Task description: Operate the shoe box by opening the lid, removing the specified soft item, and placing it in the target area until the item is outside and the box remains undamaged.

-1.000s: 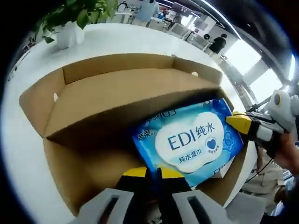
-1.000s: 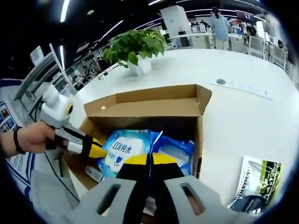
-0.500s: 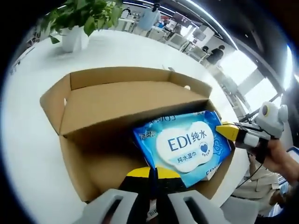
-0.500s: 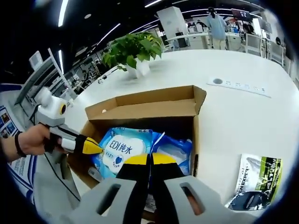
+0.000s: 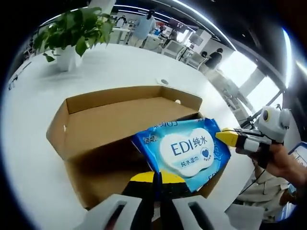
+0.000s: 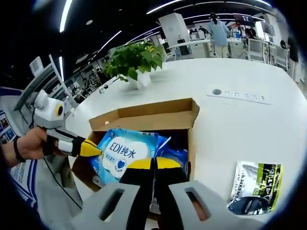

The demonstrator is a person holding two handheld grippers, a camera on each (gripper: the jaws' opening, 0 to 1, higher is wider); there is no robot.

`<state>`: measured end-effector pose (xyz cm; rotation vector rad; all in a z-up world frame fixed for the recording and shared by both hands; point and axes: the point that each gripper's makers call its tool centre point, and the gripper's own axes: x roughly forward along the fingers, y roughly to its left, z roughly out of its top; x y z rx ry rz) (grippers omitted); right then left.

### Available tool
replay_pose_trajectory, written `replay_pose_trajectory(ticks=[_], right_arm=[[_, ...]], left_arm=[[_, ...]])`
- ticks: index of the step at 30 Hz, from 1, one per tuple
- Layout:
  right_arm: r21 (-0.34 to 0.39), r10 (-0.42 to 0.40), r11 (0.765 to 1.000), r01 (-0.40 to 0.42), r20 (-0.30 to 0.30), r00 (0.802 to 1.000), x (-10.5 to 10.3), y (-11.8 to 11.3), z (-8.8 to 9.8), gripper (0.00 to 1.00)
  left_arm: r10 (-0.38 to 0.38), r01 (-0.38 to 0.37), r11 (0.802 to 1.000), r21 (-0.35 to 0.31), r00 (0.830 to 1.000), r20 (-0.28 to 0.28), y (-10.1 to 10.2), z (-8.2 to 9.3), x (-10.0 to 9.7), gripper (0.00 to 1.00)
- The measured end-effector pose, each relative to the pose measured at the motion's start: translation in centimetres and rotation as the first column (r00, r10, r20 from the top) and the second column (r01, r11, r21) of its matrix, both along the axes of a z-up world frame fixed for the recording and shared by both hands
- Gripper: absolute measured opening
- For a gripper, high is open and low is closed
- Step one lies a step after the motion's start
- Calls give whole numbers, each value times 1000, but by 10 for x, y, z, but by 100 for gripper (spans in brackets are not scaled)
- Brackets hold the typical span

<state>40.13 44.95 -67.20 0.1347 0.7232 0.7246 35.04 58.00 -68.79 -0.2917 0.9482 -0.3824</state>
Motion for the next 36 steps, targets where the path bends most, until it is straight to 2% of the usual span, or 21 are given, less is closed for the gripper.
replay_pose_trajectory(ticks=[7, 19, 30, 36], right_arm=[[14, -44, 999, 44, 27, 999, 2, -23, 14, 0], [43, -152, 988, 150, 47, 987, 0, -82, 26, 0], [53, -253, 967, 250, 52, 966, -13, -146, 31, 0], [56, -305, 952, 302, 47, 951, -23, -180, 29, 0]], left_arm=[[-43, 43, 999, 7, 999, 34, -21, 17, 10, 0], [-148, 147, 989, 16, 987, 67, -76, 35, 24, 0], [-265, 265, 964, 15, 961, 75, -137, 40, 29, 0], [-329, 328, 944, 16, 941, 76, -172, 40, 27, 0]])
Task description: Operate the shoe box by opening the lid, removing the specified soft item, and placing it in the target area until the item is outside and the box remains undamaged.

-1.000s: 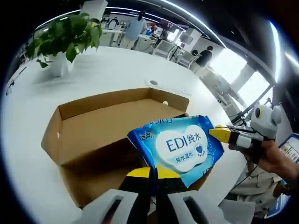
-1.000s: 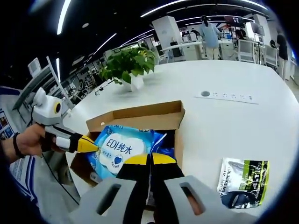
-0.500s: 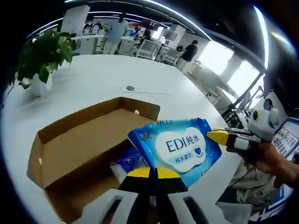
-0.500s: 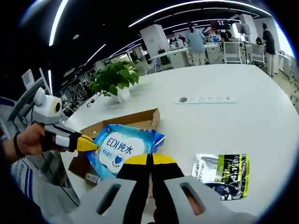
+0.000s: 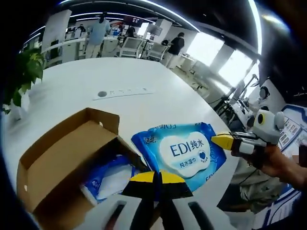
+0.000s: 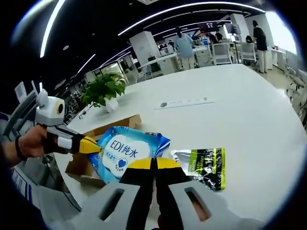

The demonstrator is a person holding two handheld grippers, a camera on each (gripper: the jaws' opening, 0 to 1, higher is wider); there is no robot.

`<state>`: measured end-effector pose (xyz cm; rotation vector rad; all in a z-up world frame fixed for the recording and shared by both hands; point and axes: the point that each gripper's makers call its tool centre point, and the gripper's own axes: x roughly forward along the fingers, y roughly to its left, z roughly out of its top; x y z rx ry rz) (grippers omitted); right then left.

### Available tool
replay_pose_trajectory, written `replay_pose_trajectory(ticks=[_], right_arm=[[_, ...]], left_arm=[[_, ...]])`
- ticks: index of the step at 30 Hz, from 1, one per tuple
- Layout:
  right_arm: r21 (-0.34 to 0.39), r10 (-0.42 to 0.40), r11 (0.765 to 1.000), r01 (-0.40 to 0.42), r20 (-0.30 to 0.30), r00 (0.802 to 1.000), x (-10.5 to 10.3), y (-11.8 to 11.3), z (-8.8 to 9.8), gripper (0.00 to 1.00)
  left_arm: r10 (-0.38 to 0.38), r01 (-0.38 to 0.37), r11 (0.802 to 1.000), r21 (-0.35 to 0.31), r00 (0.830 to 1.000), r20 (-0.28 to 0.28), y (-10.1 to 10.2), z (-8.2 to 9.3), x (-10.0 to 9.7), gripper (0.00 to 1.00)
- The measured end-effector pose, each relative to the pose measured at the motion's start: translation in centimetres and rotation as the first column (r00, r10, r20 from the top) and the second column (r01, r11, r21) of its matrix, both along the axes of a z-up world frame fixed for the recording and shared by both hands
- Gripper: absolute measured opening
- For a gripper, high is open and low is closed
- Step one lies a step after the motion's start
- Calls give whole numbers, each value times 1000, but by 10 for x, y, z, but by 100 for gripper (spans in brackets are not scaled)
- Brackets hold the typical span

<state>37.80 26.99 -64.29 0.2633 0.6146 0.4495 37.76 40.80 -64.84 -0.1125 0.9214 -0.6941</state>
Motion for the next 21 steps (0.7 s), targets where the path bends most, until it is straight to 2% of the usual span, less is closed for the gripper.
replay_pose_trajectory(ticks=[8, 21], right_arm=[[2, -68, 998, 68, -14, 998, -15, -39, -6, 0], [14, -128, 992, 129, -36, 991, -24, -80, -17, 0]], left_arm=[[-66, 66, 998, 5, 998, -10, -40, -5, -6, 0], [-133, 133, 991, 10, 991, -24, -81, -14, -10, 0]])
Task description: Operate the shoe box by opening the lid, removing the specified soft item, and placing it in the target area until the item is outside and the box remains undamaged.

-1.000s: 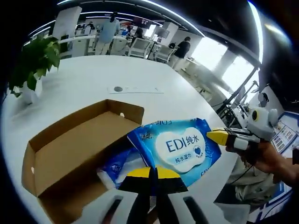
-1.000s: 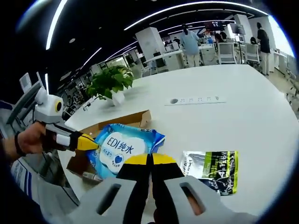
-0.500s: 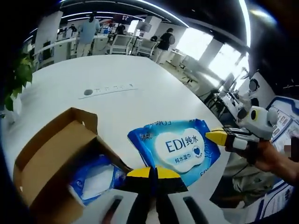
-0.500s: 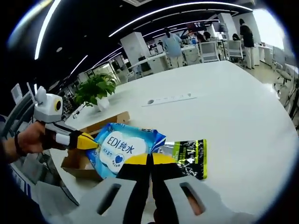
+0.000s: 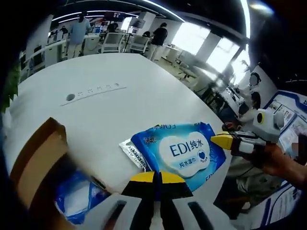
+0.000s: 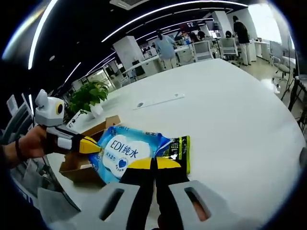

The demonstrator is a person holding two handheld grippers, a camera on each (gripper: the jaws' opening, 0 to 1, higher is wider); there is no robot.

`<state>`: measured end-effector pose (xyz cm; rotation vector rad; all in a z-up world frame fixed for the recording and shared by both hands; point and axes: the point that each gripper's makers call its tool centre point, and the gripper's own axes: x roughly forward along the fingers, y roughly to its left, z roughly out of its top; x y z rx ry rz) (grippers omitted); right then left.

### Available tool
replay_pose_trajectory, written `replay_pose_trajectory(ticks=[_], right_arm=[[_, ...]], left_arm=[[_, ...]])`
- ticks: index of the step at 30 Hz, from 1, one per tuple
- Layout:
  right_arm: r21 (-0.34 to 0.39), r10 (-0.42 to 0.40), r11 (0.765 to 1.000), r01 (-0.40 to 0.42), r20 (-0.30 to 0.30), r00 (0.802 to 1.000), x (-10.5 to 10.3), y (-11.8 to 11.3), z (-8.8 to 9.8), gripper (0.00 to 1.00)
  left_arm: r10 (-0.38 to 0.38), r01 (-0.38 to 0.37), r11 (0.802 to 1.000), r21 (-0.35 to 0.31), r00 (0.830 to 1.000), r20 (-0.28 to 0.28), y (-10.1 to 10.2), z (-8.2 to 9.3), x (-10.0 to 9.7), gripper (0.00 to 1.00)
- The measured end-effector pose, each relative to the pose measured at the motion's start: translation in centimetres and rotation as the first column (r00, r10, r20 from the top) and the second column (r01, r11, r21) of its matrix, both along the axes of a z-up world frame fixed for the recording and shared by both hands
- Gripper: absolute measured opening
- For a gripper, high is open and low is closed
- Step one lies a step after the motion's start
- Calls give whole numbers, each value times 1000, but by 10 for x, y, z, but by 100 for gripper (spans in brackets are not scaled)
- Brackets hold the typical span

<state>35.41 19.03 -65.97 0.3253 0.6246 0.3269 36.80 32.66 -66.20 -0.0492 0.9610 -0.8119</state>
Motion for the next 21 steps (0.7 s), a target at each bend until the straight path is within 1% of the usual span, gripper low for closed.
replay_pose_trajectory(ticks=[6, 11, 17, 21], right_arm=[[-2, -8, 1000, 8, -11, 1000, 1, -8, -6, 0], [-3, -3, 1000, 3, -22, 1000, 7, -10, -11, 0], [-10, 19, 1000, -19, -32, 999, 23, -10, -16, 0], [-16, 42, 999, -42, -41, 998, 36, -9, -20, 0]], left_arm=[[-7, 7, 1000, 5, 1000, -9, -8, -6, 2, 0], [-3, 4, 1000, 9, 1000, -16, -10, -9, 6, 0], [5, -5, 1000, 24, 1000, -10, -9, -14, 14, 0], [26, -25, 999, 27, 999, -20, -7, -20, 20, 0]])
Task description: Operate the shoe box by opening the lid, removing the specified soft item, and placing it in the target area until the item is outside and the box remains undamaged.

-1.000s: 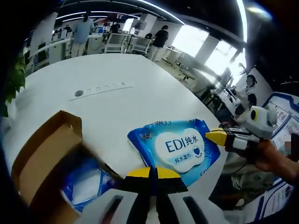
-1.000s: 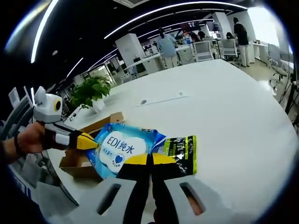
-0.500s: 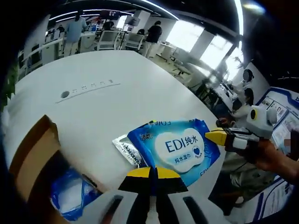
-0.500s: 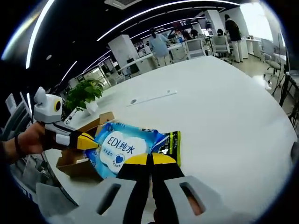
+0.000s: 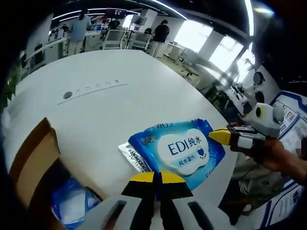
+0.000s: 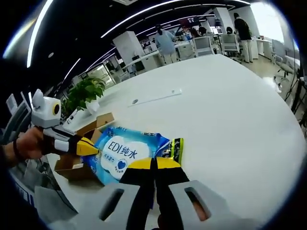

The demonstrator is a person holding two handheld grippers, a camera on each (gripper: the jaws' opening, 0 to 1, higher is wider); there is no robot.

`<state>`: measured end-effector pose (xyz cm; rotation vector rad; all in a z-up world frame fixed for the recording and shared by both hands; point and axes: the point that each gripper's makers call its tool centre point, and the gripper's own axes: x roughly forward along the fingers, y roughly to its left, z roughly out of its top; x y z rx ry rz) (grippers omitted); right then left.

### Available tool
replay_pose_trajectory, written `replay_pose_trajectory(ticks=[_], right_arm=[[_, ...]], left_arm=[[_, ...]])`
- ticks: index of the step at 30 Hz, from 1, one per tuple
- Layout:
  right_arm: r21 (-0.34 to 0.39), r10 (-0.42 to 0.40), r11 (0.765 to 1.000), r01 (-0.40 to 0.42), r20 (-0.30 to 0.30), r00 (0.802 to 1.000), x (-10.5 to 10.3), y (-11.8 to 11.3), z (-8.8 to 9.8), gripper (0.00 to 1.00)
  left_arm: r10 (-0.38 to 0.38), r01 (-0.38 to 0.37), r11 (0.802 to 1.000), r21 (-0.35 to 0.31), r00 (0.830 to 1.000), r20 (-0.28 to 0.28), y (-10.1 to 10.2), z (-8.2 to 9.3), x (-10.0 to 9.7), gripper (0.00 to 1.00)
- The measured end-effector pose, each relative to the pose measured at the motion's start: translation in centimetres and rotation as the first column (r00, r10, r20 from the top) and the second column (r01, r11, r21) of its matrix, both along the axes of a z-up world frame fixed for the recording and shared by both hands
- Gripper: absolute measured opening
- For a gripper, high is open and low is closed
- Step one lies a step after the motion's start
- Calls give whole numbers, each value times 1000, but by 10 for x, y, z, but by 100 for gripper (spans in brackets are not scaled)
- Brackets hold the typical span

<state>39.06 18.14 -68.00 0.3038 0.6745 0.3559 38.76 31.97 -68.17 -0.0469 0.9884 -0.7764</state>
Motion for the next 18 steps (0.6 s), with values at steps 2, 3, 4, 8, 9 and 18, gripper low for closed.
replay_pose_trajectory(ticks=[2, 3, 4, 8, 9, 18], right_arm=[[-7, 16, 1000, -16, -5, 1000, 7, 1, -2, 0], [-11, 24, 1000, -24, -7, 1000, 10, 1, -3, 0], [-17, 33, 999, -33, -10, 999, 16, 1, -5, 0], [-29, 52, 998, -52, -20, 998, 29, 0, -10, 0], [-29, 54, 998, -55, -23, 998, 33, 0, -12, 0], [-35, 68, 997, -70, -52, 996, 44, 2, -30, 0]], left_arm=[[11, -11, 1000, 3, 1000, -5, 0, -3, 2, 0], [13, -13, 1000, 5, 1000, -6, 0, -4, 4, 0], [16, -16, 1000, 8, 1000, -8, 0, -6, 5, 0], [16, -16, 1000, 19, 1000, -15, -1, -12, 8, 0], [17, -17, 1000, 22, 1000, -16, -1, -14, 10, 0], [28, -26, 998, 50, 999, -33, -2, -30, 17, 0]])
